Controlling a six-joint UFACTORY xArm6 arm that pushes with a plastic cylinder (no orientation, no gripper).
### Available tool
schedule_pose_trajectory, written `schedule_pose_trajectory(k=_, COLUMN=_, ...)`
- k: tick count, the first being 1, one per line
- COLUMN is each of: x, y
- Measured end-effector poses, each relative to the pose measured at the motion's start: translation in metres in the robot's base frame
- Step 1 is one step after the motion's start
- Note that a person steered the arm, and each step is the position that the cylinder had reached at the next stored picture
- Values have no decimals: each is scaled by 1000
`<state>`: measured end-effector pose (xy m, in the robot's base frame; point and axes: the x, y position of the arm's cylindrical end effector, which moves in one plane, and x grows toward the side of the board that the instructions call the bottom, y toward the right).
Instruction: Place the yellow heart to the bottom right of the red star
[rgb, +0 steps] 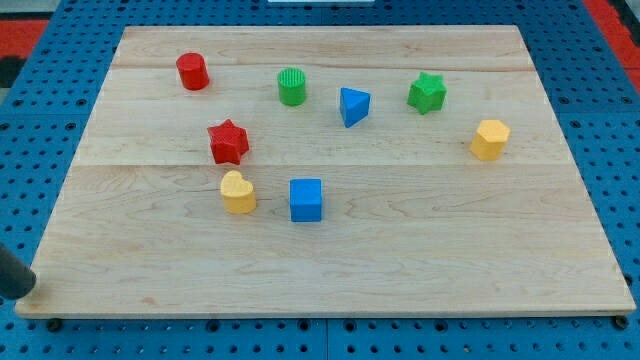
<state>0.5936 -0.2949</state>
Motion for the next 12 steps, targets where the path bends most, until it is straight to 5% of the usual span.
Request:
schedule_pose_trajectory(k=3, x=-96, y=91)
schedule_pose_trajectory(k=4, x=-96, y=148)
schedule_pose_trajectory(k=7, x=-94, y=200)
schedule_pose_trajectory(k=9, x=-57, y=267)
schedule_pose_trajectory(k=12, x=-73, y=201)
